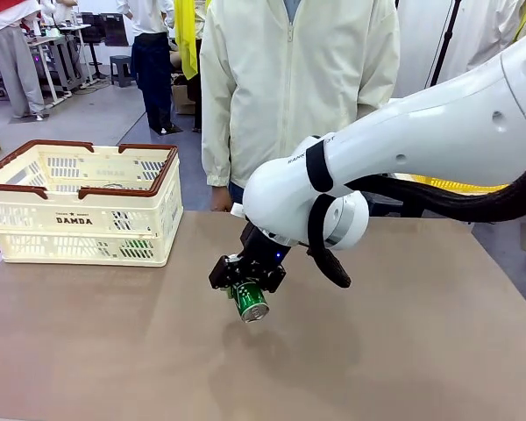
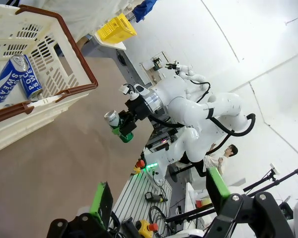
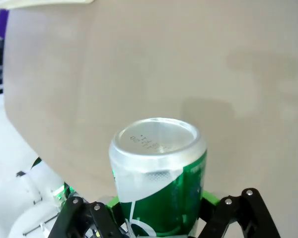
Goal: Place the drinks into the Shopping basket.
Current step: Pick up one drink and place it into the Shopping basket.
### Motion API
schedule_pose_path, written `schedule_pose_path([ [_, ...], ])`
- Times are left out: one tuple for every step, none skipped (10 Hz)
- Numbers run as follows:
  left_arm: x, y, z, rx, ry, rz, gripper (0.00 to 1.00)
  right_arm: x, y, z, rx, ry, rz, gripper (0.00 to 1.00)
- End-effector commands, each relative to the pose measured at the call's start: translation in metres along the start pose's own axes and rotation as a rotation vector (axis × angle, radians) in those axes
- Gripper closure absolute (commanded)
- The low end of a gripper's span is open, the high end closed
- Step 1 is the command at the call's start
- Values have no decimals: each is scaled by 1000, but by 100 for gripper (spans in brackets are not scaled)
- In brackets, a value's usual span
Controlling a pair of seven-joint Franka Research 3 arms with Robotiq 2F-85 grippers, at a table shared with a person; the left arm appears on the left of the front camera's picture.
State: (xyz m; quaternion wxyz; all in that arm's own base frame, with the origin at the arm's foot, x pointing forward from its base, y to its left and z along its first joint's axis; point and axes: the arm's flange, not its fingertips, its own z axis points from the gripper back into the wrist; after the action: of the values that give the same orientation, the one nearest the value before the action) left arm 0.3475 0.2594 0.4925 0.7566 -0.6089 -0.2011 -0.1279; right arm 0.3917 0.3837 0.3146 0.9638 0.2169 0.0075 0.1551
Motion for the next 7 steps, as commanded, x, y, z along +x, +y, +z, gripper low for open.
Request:
schedule_pose_path([
  [2,-4,-1,-9,-14,7,0,7,24,-6,-118,-64,-164,100],
  [2,-4,-1,-9,-14,7,0,13,28,-16,-138,-70,-212,100],
  [2,-4,-1,-9,-14,7,0,18,29,-26,-160,-66,-241,100],
  [2,-4,-1,-9,-14,7,0,22,29,-37,-165,-52,-256,100],
  [2,-4,-1,-9,-14,7,0,24,28,-47,-164,-56,-258,100],
  [2,-4,-1,-9,-14,7,0,24,28,-50,-153,-59,-249,100],
  [2,-4,-1,-9,-14,7,0,23,28,-53,-159,-53,-247,100],
])
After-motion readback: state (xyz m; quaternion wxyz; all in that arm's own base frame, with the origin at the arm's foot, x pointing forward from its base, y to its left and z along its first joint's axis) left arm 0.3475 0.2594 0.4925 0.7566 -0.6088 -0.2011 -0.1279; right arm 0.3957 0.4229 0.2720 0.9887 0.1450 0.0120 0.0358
